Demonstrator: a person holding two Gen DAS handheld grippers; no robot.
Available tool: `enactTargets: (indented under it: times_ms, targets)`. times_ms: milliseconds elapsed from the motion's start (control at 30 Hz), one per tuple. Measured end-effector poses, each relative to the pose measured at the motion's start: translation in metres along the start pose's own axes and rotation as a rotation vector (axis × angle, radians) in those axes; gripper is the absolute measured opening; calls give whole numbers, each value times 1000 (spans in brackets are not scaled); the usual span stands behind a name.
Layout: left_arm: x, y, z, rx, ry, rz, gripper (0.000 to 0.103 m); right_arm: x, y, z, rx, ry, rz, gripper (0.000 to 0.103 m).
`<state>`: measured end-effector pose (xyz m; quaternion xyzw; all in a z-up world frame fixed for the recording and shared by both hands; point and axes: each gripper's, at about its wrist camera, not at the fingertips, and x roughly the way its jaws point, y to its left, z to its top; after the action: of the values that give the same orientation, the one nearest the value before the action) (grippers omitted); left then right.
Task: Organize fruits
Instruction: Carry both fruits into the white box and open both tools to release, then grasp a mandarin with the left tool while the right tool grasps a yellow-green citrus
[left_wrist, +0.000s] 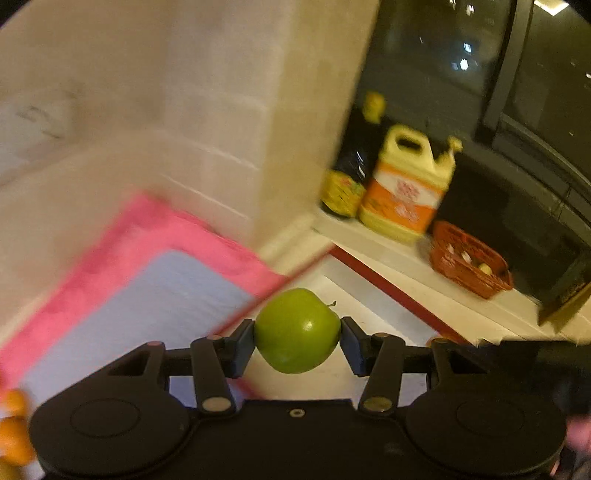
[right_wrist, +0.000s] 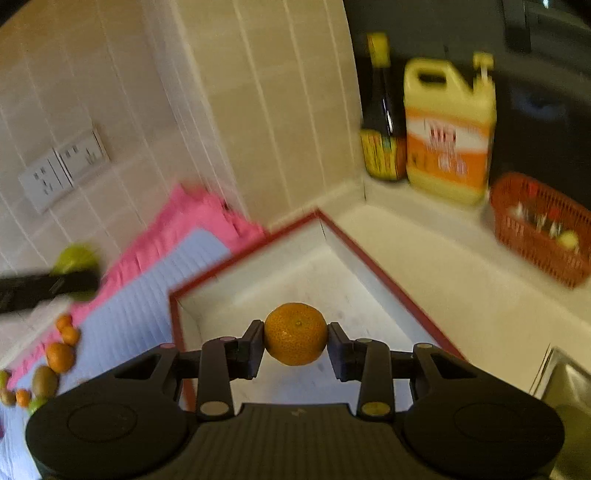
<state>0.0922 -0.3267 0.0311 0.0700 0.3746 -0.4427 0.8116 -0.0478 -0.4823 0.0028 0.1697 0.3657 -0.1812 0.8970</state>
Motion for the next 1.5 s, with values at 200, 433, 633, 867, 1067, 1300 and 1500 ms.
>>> enactTargets:
  times_ms: [200,433,633,867,1067,1300,1500]
  targets:
    - [98,-11,3,7,178,4,60,40,-23,-22,-11,102,-57,39]
    - [139,-8,-9,-15,269,24,60,62,-31,-29,-39,174,-84,39]
    - [145,-3,-9,-30,278,35,73,61,-34,-29,-28,204,-73,40]
    - [97,2,-2,-30,190,19,77,21,-24,-26,-70,104,-122,88]
    - [19,25,-7,-65,89,49,77,-14,5,-8,-132,-13,-328,100]
    - [-106,94,-25,-159,-77,222,77,-76,63,7,-141,-260,-178,103]
    - [-211,164,-59,-261,-172,450,79,-88,135,0,-319,-283,-111,99]
